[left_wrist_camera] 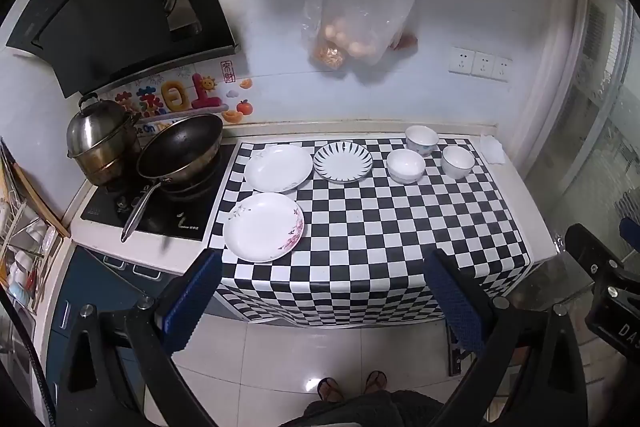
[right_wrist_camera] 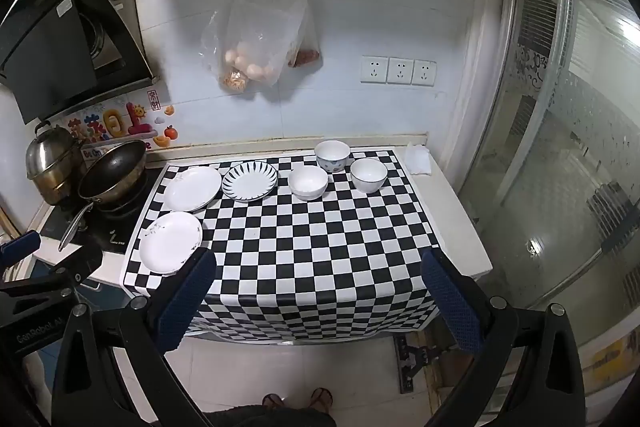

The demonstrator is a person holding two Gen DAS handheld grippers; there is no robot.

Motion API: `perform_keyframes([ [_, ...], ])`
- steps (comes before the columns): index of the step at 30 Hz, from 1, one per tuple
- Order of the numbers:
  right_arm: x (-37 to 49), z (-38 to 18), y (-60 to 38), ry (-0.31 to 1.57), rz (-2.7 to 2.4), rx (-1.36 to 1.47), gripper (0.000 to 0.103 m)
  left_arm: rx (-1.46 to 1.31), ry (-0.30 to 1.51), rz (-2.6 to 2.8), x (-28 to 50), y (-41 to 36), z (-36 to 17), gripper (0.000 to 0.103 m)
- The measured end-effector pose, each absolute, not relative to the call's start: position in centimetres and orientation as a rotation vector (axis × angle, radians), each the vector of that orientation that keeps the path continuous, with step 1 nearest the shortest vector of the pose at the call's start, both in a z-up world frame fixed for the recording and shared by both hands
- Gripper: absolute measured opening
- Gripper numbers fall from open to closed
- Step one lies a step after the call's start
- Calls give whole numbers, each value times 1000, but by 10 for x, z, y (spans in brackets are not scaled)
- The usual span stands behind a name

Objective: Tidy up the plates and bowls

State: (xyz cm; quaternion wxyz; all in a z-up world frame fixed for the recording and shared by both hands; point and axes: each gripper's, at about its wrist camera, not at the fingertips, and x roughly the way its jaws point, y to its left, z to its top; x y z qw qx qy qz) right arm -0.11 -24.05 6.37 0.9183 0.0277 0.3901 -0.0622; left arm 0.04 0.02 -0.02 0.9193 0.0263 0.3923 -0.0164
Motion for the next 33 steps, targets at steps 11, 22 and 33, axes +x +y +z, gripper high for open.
perform_keyframes([
  [11, 2, 63, -239, 805, -125, 63, 103, 59, 804, -29, 0, 0, -1, 103],
  [22, 6, 53, -237, 819, -132, 55, 103, 55, 813, -24, 0, -6, -6, 103],
  [33, 8, 52, -237, 837, -132, 59, 103, 49, 824, -22, 2, 1, -10, 103],
])
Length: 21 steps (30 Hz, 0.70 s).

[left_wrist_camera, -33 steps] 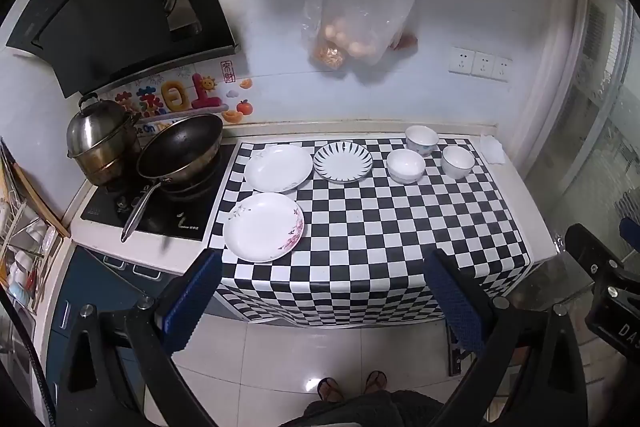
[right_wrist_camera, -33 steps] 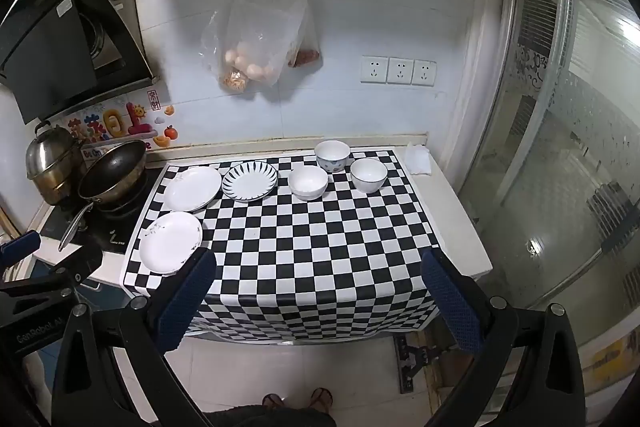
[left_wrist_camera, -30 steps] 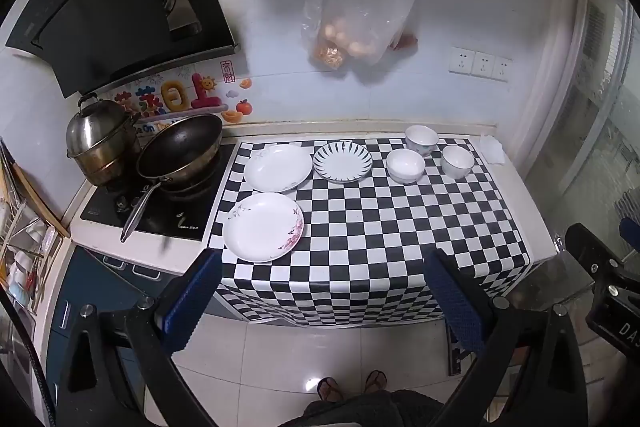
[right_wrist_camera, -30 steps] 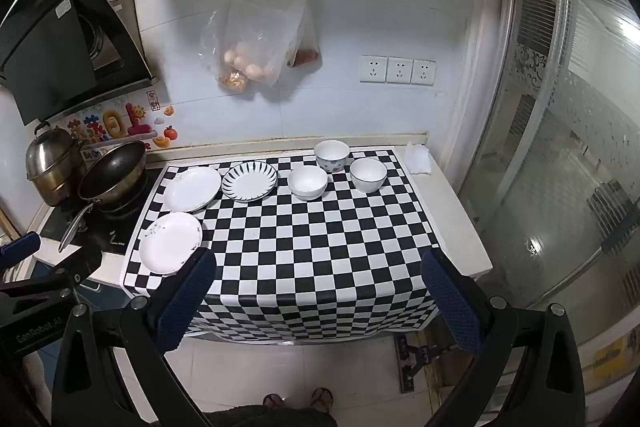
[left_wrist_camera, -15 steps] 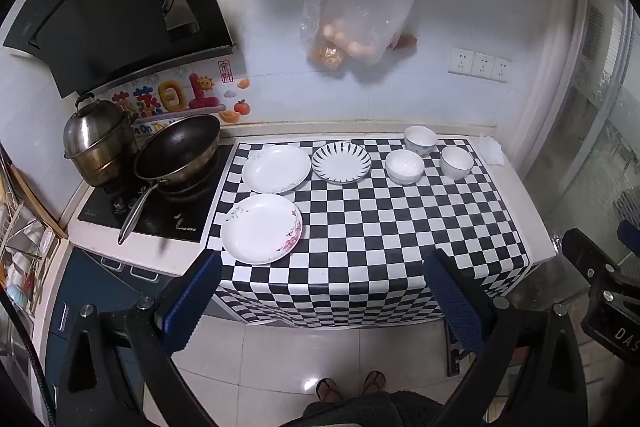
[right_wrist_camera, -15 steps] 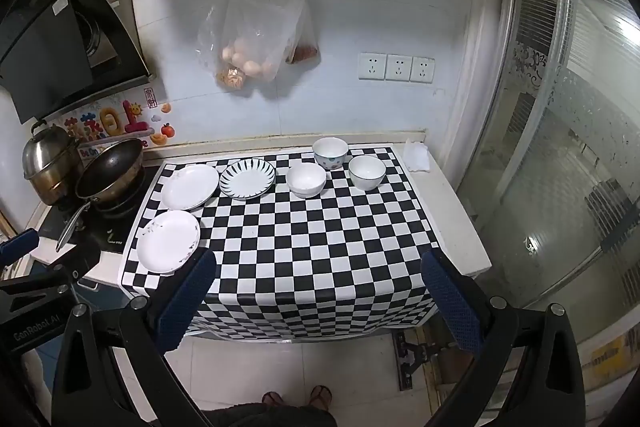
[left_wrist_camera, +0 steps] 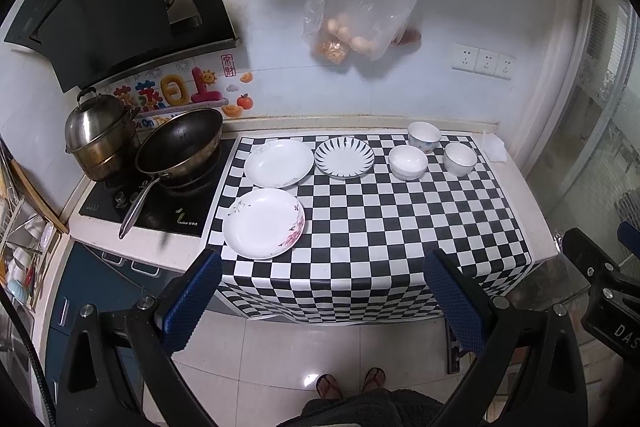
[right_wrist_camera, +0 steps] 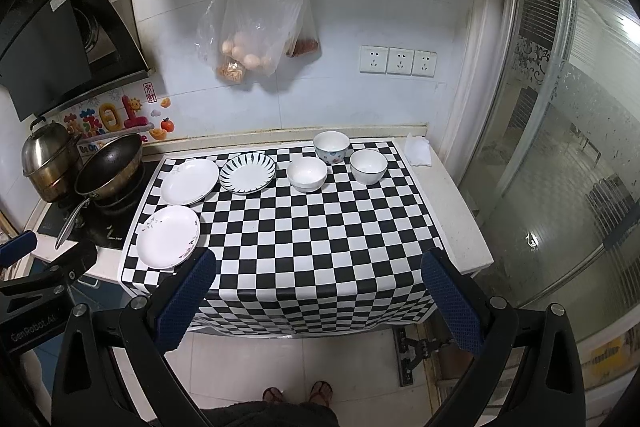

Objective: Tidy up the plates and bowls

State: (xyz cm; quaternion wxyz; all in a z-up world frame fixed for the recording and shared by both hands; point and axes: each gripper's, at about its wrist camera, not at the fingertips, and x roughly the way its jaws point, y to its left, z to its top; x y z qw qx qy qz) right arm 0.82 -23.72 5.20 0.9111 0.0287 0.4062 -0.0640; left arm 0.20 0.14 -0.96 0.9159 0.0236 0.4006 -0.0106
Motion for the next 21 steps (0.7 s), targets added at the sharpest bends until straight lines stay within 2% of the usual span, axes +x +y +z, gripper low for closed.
perform_keyframes([
  [21, 10, 54, -246, 834, -145, 70, 103, 50, 826, -21, 5, 1, -7, 103],
])
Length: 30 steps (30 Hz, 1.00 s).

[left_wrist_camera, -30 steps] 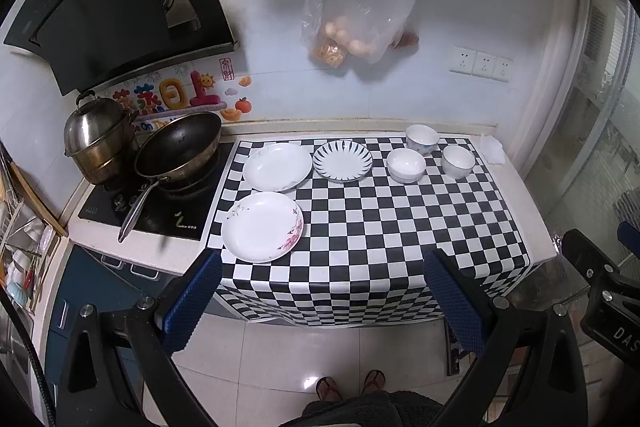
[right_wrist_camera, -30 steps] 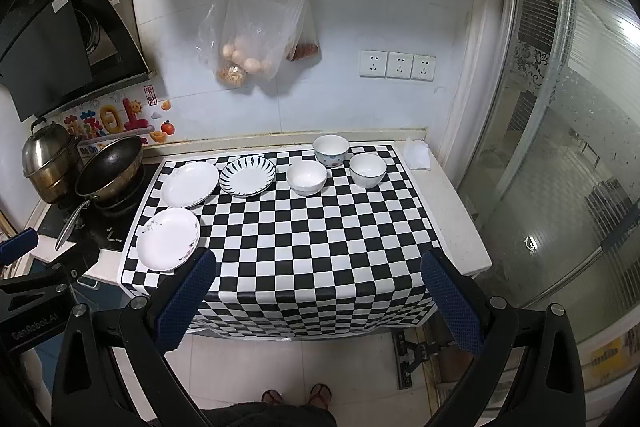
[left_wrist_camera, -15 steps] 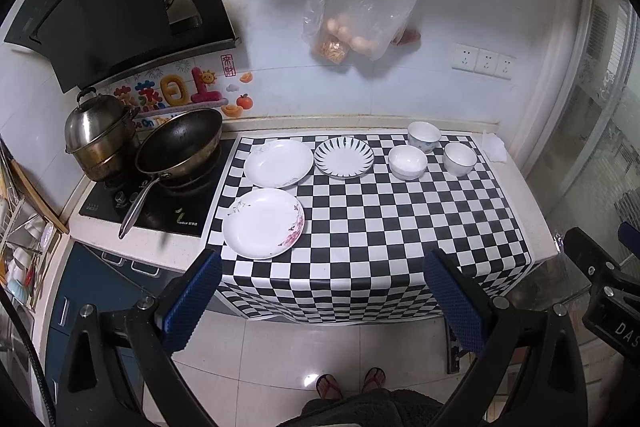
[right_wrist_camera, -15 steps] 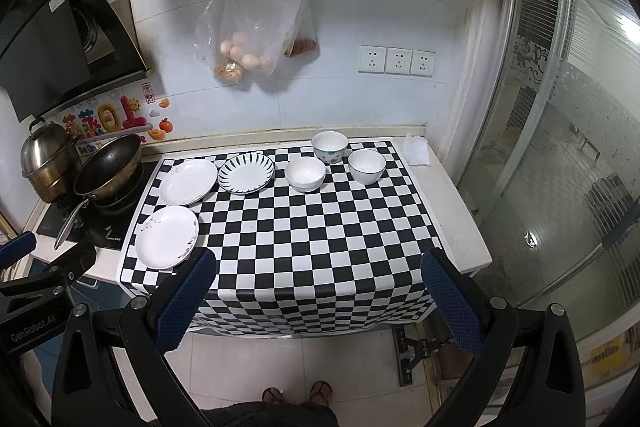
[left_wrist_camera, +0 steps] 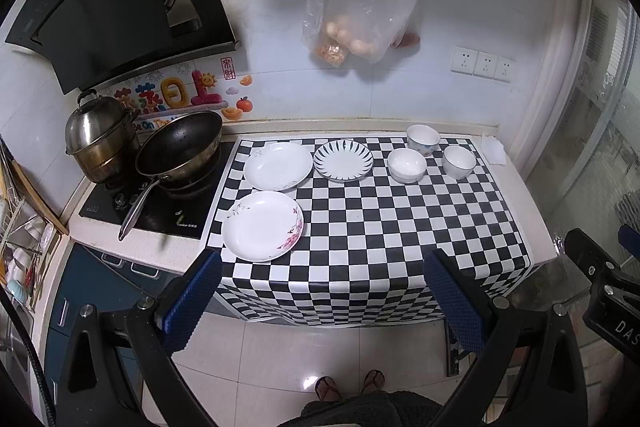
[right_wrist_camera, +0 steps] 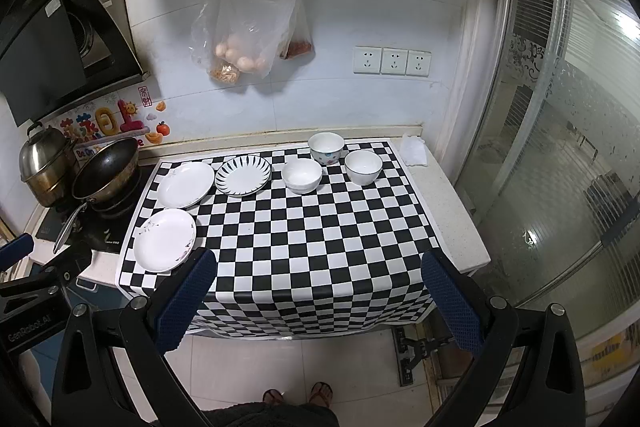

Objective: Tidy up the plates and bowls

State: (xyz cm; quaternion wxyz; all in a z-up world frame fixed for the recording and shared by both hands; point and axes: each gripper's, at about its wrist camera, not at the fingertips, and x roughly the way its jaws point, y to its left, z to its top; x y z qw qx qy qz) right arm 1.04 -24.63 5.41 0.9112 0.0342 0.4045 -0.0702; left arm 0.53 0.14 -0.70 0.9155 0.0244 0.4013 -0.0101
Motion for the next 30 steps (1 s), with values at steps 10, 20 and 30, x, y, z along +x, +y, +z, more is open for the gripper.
perform_keyframes([
  [10, 11, 55, -248, 832, -146, 70, 103, 51, 825, -21, 5, 1, -8, 103],
  [20, 11, 56, -248, 834, -143, 71, 103, 50, 822, -19, 5, 2, -6, 103],
  [30, 14, 56, -243, 839, -138, 64, 103, 49, 820, -21, 6, 2, -5, 103],
])
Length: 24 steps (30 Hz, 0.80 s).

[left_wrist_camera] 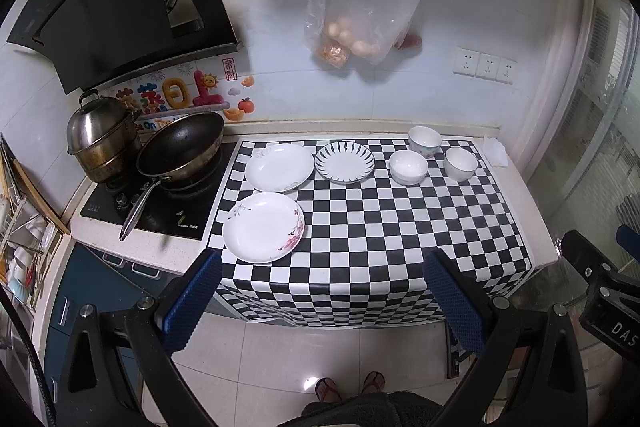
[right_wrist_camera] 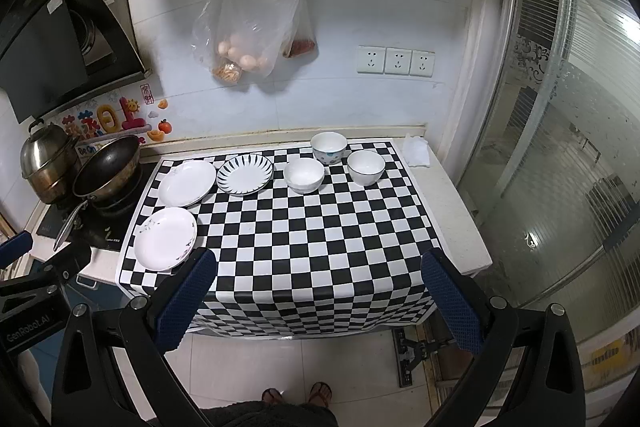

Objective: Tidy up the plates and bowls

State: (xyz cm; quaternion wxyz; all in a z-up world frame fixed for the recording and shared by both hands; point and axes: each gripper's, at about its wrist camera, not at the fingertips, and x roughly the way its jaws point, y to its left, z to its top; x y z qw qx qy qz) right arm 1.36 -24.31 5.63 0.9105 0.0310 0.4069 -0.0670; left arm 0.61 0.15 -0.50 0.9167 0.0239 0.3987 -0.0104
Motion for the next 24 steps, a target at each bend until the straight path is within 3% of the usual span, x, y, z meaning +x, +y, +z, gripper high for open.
perform_keyframes([
  [16, 24, 51, -244, 849, -123, 86, 103, 19, 834, -16, 30, -6, -5, 103],
  [24, 88, -17, -262, 950, 76, 249, 103, -44, 872, 155, 76, 29, -53, 103],
])
